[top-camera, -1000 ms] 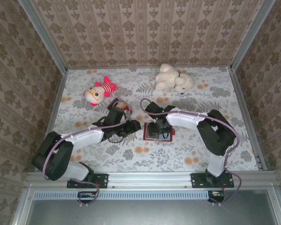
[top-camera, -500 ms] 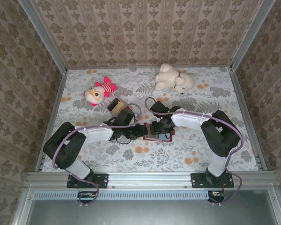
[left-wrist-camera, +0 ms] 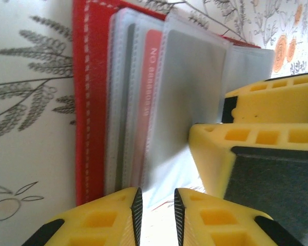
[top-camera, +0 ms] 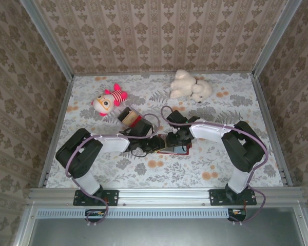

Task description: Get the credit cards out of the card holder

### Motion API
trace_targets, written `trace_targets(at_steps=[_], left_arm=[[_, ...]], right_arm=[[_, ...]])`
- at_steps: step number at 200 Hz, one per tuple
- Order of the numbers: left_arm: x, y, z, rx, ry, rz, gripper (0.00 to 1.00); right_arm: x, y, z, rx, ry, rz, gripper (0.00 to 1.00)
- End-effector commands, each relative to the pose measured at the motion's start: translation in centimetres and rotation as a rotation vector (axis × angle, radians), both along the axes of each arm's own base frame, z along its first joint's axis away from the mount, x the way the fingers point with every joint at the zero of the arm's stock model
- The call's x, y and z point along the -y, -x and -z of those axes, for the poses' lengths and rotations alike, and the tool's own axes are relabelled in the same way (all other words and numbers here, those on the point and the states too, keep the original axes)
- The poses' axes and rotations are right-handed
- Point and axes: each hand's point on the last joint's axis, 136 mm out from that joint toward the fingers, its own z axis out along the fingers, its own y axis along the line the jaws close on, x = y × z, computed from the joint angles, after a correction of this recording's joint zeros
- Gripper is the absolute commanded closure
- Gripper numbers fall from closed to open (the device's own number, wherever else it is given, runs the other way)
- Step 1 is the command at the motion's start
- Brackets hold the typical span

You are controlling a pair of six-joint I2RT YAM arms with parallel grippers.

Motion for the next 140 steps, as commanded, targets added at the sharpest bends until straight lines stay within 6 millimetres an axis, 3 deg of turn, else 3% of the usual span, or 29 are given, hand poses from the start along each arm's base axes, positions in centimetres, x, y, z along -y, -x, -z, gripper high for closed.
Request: trace_targets(at_steps=[1, 60, 140], left_arm=[[0.3, -0.5, -0.3, 0.015, -0.022, 0.008, 0.73], [-0.8, 0.2, 0.8, -0.014, -0.092, 0.009, 0.68], [0.2, 0.8, 1.5, -0.052, -0.114, 0.046, 0.66]], right_arm=[[1.6, 1.5, 1.5, -0.058, 0.048, 0.005, 0.56], [1.6, 1.4, 1.6, -0.059, 0.044, 0.016, 0.57], [1.3, 1.3, 1.6, -0.063, 0.009, 0.031, 0.59]])
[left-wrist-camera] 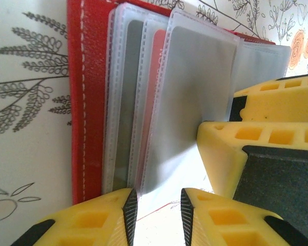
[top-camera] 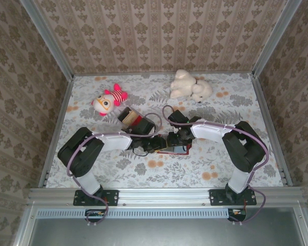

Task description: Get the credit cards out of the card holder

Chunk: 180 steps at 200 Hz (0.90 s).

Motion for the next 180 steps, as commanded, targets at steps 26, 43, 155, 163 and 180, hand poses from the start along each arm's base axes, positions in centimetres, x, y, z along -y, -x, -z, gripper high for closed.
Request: trace_targets(at_steps=[26, 43, 155, 163, 180], left_arm=[[-0.7, 0.8, 1.5, -0.035, -0.112, 0.029, 0.64], [-0.4, 1.0, 1.5, -0.040, -0.091, 0.038, 0.64], [2.0, -0.2, -1.9, 0.020, 0.162, 0.053, 0.67], [2.0, -0.3, -2.1, 0.022, 0.169, 0.052, 0.67], [2.0, -0.3, -2.0, 0.031, 0.173, 0.052, 0.67]], right_arm=[[0.9, 1.5, 1.7, -0.063, 0.006, 0.021, 0.60], [0.7, 1.5, 1.7, -0.067, -0.020, 0.026, 0.60], [0.5, 1.0, 0.3, -0.048, -0.162, 0.080, 0.59], [0.5, 0.9, 0.1, -0.043, -0.173, 0.083, 0.59], [0.4, 0.8, -0.3, -0.031, -0.194, 0.087, 0.58]])
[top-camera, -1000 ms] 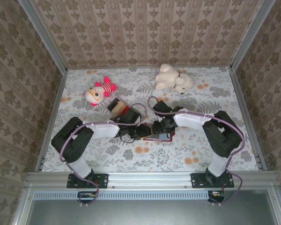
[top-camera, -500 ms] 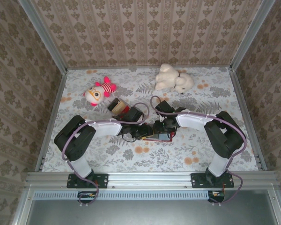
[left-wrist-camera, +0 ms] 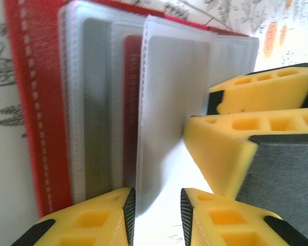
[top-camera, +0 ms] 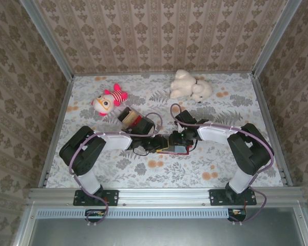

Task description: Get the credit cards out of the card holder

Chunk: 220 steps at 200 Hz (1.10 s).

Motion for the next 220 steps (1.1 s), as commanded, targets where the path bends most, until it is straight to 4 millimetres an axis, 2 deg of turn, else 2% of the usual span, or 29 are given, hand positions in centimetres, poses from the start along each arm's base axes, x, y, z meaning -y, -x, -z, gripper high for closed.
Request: trace_targets(at_steps=[1, 21, 63, 94, 101, 105, 136, 165, 199, 220], left_arm=[[0.8, -0.4, -1.3, 0.037, 0.072, 0.010, 0.68], [0.7, -0.3, -1.1, 0.034, 0.071, 0.003, 0.69], [1.0, -0.4, -1.5, 0.041, 0.086, 0.008, 0.70], [1.7, -0.4, -2.5, 0.066, 0.115, 0.014, 0.67], [2.0, -0.4, -2.7, 0.072, 0.118, 0.020, 0.65], [2.2, -0.3, -2.9, 0.078, 0.121, 0.024, 0.65], [3.9, 0.1, -3.9, 0.101, 0.136, 0.049, 0.63], [5.2, 0.2, -4.2, 0.116, 0.139, 0.064, 0.62], [6.8, 0.3, -3.7, 0.102, 0.151, 0.087, 0.60], [6.9, 0.3, -4.1, 0.106, 0.161, 0.086, 0.54]], right_arm=[[0.4, 0.9, 0.0, -0.025, -0.024, 0.018, 0.58], [0.4, 0.7, -0.9, -0.003, -0.049, 0.033, 0.56], [0.8, 0.0, -4.5, 0.062, -0.107, 0.082, 0.51], [2.4, -0.2, -7.0, 0.141, -0.076, 0.134, 0.46], [3.1, -0.1, -6.8, 0.150, -0.050, 0.147, 0.46], [3.4, -0.2, -7.8, 0.181, -0.053, 0.156, 0.45], [5.9, -0.1, -8.9, 0.253, -0.022, 0.231, 0.39], [7.3, 0.3, -10.6, 0.305, -0.061, 0.276, 0.33], [8.2, 0.7, -11.5, 0.326, -0.062, 0.296, 0.31], [8.2, 0.9, -11.4, 0.312, -0.060, 0.291, 0.29]])
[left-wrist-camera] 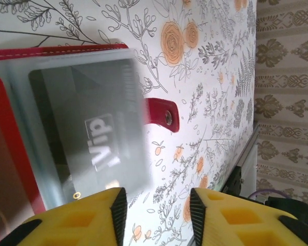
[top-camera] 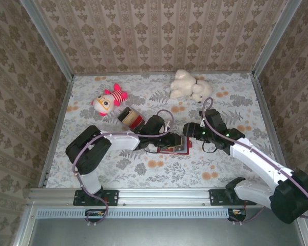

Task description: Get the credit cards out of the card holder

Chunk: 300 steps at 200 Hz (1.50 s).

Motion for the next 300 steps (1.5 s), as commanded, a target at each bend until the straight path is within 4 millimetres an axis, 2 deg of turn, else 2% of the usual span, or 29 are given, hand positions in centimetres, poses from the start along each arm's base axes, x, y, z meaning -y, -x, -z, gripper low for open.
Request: trace_targets(at_steps=[1, 36, 60, 84, 101, 143, 152, 157, 178, 199, 234, 300], left_arm=[[0.6, -0.1, -0.7, 0.002, 0.020, -0.001, 0.54], [-1.1, -0.2, -1.2, 0.040, -0.037, -0.030, 0.48], [-3.2, -0.6, -0.6, 0.062, -0.122, -0.075, 0.52], [-5.1, -0.9, -0.1, 0.096, -0.218, -0.112, 0.56], [-5.6, -0.9, 0.2, 0.100, -0.259, -0.118, 0.60], [-4.4, -0.8, 1.5, 0.059, -0.265, -0.079, 0.66], [-4.2, -0.9, 1.7, 0.053, -0.266, -0.075, 0.67], [-4.0, -0.9, 1.8, 0.051, -0.266, -0.072, 0.67], [-3.2, -1.1, 1.9, 0.037, -0.250, -0.057, 0.68], [-2.5, -1.2, 2.0, 0.017, -0.231, -0.054, 0.69], [-1.5, -1.2, 1.8, -0.015, -0.191, -0.047, 0.70], [-1.6, -1.1, 2.9, -0.043, -0.217, -0.051, 0.74]], right_arm=[[0.9, 0.7, 0.7, -0.039, 0.024, 0.026, 0.29], [-0.3, 0.8, 1.1, -0.063, -0.011, -0.025, 0.29], [-1.1, 0.7, 2.0, -0.103, -0.029, -0.037, 0.32], [-1.8, 0.7, 3.3, -0.152, -0.011, -0.049, 0.43], [-2.4, 0.7, 4.1, -0.185, 0.010, -0.058, 0.52], [-2.8, 0.8, 6.9, -0.255, 0.058, -0.030, 0.70], [-3.0, 0.8, 7.1, -0.255, 0.048, -0.033, 0.70], [-3.0, 0.9, 8.1, -0.281, 0.060, -0.032, 0.72], [-3.3, 0.9, 8.7, -0.295, 0.063, -0.038, 0.76], [-3.3, 0.9, 9.2, -0.303, 0.072, -0.036, 0.77], [-2.1, 0.8, 10.5, -0.313, 0.139, 0.004, 0.80], [-1.7, 0.8, 12.3, -0.344, 0.162, 0.029, 0.81]])
